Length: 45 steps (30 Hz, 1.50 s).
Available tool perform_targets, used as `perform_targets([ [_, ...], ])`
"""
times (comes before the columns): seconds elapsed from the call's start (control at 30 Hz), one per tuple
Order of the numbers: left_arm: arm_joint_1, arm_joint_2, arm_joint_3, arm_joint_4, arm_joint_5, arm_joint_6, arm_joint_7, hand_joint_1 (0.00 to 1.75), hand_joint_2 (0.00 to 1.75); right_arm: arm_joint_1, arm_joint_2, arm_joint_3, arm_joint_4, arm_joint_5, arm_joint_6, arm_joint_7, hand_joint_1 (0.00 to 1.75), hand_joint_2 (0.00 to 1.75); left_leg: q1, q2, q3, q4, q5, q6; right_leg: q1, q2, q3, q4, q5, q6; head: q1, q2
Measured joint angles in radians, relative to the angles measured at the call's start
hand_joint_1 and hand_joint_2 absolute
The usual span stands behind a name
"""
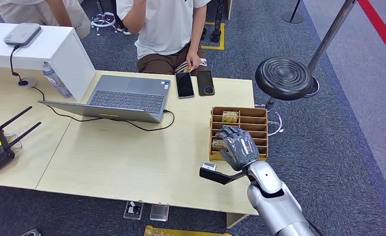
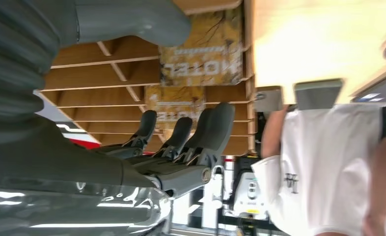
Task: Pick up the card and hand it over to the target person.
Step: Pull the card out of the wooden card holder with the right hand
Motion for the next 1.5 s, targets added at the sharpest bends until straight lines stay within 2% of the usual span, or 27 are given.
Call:
perform_targets([
  [0.3, 0.0, 0.0, 0.0, 0.0, 0.002, 0.003, 0.0, 0.0, 0.0, -0.017, 0.001, 0.008, 0.031, 0.018, -0.007, 0.024, 0.81, 1.75, 0.0, 0.0, 0.0, -0.001, 0.001, 0.0, 0.0, 0.0, 0.0, -0.001, 0.001, 0.0, 0.0, 0.0],
  [0.67, 0.002, -0.005, 0.0, -0.001, 0.0, 0.002, 0.0, 0.0, 0.0, -0.038, 0.002, -0.002, 0.073, 0.044, -0.032, 0.06, 0.61, 1.75, 0.0, 0.0, 0.0, -0.001, 0.001, 0.0, 0.0, 0.0, 0.0, -0.001, 0.001, 0.0, 0.0, 0.0],
  [0.83, 0.002, -0.005, 0.0, -0.001, -0.001, 0.003, 0.0, 0.0, 0.0, -0.039, -0.002, -0.008, 0.077, 0.047, -0.035, 0.063, 0.59, 1.75, 0.0, 0.0, 0.0, 0.0, 0.0, 0.0, 0.0, 0.0, 0.0, 0.0, 0.0, 0.0, 0.0, 0.0],
  [1.27, 0.0, -0.006, 0.0, -0.001, -0.005, 0.0, 0.004, 0.0, 0.0, -0.034, -0.006, -0.004, 0.082, 0.06, -0.03, 0.074, 0.85, 1.75, 0.0, 0.0, 0.0, 0.0, 0.0, 0.0, 0.0, 0.0, 0.0, 0.0, 0.0, 0.0, 0.0, 0.0],
  [1.5, -0.001, -0.007, 0.0, -0.001, -0.005, 0.0, 0.003, 0.0, 0.0, -0.034, -0.008, -0.004, 0.086, 0.071, -0.023, 0.086, 0.81, 1.75, 0.0, 0.0, 0.0, 0.0, 0.0, 0.0, 0.0, 0.0, 0.0, 0.0, 0.0, 0.0, 0.0, 0.0],
])
